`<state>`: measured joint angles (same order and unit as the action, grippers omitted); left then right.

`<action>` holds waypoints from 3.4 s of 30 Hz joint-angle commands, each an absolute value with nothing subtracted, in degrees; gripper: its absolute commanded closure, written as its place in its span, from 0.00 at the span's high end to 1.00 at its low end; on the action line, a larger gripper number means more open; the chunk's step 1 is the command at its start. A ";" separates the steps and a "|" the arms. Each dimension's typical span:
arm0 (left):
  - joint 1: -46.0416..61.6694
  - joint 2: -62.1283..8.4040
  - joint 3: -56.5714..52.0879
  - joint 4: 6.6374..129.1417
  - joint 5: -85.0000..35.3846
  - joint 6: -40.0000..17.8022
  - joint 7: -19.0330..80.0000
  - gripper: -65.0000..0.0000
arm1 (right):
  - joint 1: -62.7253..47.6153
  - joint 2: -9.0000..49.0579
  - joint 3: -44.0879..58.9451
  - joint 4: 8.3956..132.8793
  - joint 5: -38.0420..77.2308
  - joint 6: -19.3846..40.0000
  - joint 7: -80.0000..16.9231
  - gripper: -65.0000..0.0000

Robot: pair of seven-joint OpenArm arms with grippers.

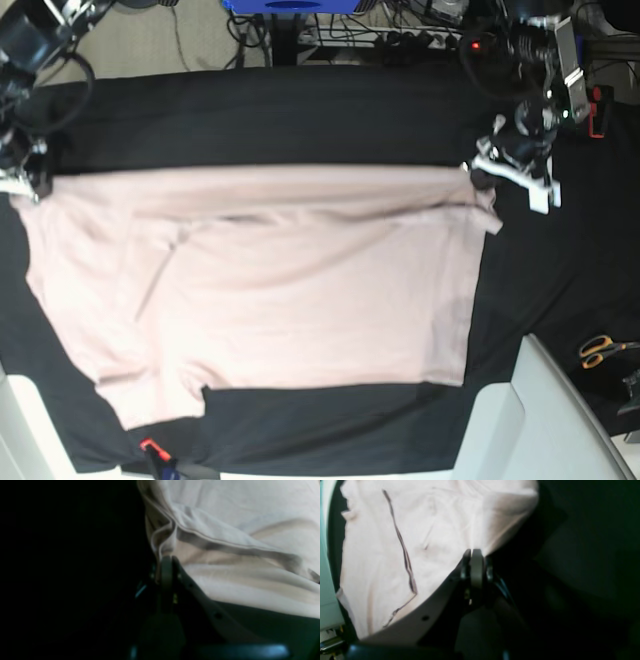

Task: Fold the T-shirt properly
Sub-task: 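Pull the folded edge back toward the robot with both grippers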

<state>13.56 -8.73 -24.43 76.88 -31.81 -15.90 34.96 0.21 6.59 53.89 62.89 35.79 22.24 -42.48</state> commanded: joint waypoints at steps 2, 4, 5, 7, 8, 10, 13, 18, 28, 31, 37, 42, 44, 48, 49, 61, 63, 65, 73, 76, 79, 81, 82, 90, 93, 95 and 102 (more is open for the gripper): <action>14.73 -9.36 -24.75 78.64 -32.22 -15.96 34.15 0.00 | -1.01 7.43 54.11 65.71 38.37 22.73 -42.15 0.00; 16.04 -9.36 -24.75 79.78 -32.22 -15.96 34.15 0.00 | -3.03 7.34 54.11 67.38 39.78 22.64 -42.86 0.00; 16.57 -9.36 -24.75 80.75 -32.22 -15.96 34.15 0.00 | -3.91 7.25 54.11 68.00 40.04 22.64 -43.12 0.00; 18.51 -9.27 -24.75 83.03 -32.22 -15.96 34.15 0.00 | -5.49 6.81 54.11 69.58 39.96 22.64 -43.74 0.00; 19.30 -9.27 -24.75 84.09 -32.22 -15.96 34.15 0.00 | -6.46 6.73 54.11 70.20 39.96 22.64 -44.00 0.00; 21.05 -9.27 -24.75 85.58 -32.22 -15.96 34.15 0.00 | -8.04 6.64 54.11 71.52 39.96 22.64 -44.09 0.00; 22.55 -9.27 -24.75 86.37 -32.22 -15.96 34.15 0.00 | -10.24 6.11 54.11 72.57 40.04 22.73 -44.09 0.00; 24.66 -9.10 -24.75 86.37 -32.22 -15.96 34.15 0.00 | -12.35 5.05 54.11 72.75 40.04 22.99 -44.09 0.00; 28.44 -9.10 -24.84 86.37 -32.22 -15.96 34.07 0.00 | -14.46 5.41 53.85 72.75 39.96 23.08 -44.09 0.00; 28.79 -9.36 -24.84 86.46 -32.13 -15.96 33.98 0.00 | -14.81 5.49 53.67 72.75 39.96 23.08 -44.09 0.00; 29.41 -9.36 -24.84 86.73 -32.13 -15.96 34.07 0.00 | -14.99 5.58 53.49 73.54 39.52 23.08 -44.09 0.00; 31.52 -9.36 -24.84 90.59 -32.13 -15.96 34.07 0.00 | -15.25 7.08 53.49 74.07 39.43 23.08 -44.18 0.00; 31.60 -9.27 -24.84 90.95 -32.13 -15.96 34.07 0.00 | -15.34 7.16 53.49 74.07 39.43 23.08 -44.88 0.00; 32.84 -9.10 -24.84 90.86 -31.96 -15.96 34.15 0.00 | -15.34 7.16 53.93 74.07 39.43 23.08 -46.99 0.00; 33.01 -9.10 -24.84 90.95 -32.04 -15.96 34.15 0.00 | -15.34 7.16 53.85 74.07 39.43 23.08 -46.99 0.00; 35.82 -8.22 -24.84 90.77 -32.04 -15.96 33.80 0.00 | -15.34 7.16 53.49 73.80 39.43 23.08 -46.90 0.00; 36.09 -8.22 -24.84 90.77 -32.04 -15.96 33.71 0.00 | -15.43 7.16 53.58 73.80 39.43 23.08 -46.90 0.00; 36.09 -8.13 -24.84 90.68 -32.04 -15.96 33.71 0.00 | -15.43 7.08 53.85 73.80 39.43 23.08 -46.90 0.00; 35.65 -8.40 -24.84 90.68 -31.87 -15.87 33.71 0.00 | -15.96 6.64 54.02 73.71 39.43 22.64 -46.99 0.00; 35.65 -8.40 -24.92 90.68 -31.87 -15.78 33.71 0.00 | -16.22 6.64 54.11 73.71 39.52 22.64 -46.90 0.00; 35.74 -8.22 -25.89 90.68 -31.87 -15.78 32.92 0.00 | -16.31 6.55 54.90 73.71 39.52 22.64 -47.08 0.09; 36.00 -7.34 -27.74 90.68 -31.78 -15.78 30.99 0.00 | -16.31 5.76 57.19 73.71 39.52 22.64 -47.34 0.26; 36.00 -7.08 -28.70 90.68 -31.78 -15.78 30.55 0.00 | -16.31 5.32 58.07 73.98 39.52 22.64 -47.34 0.36; 35.74 -7.08 -30.64 90.59 -31.78 -15.78 30.64 0.00 | -16.31 5.14 58.77 74.07 39.43 22.64 -47.34 0.71; 35.65 -7.08 -29.14 89.19 -31.78 -15.78 30.64 0.04 | -16.31 5.05 58.77 74.07 39.43 22.64 -47.34 0.71; 35.56 -7.25 -28.44 88.13 -31.78 -15.78 30.64 0.25 | -16.31 5.05 58.77 74.07 39.43 22.64 -47.34 0.71; 35.56 -6.99 -31.25 87.78 -31.87 -15.78 30.55 0.59 | -16.92 5.14 58.86 74.07 39.52 22.64 -46.99 0.71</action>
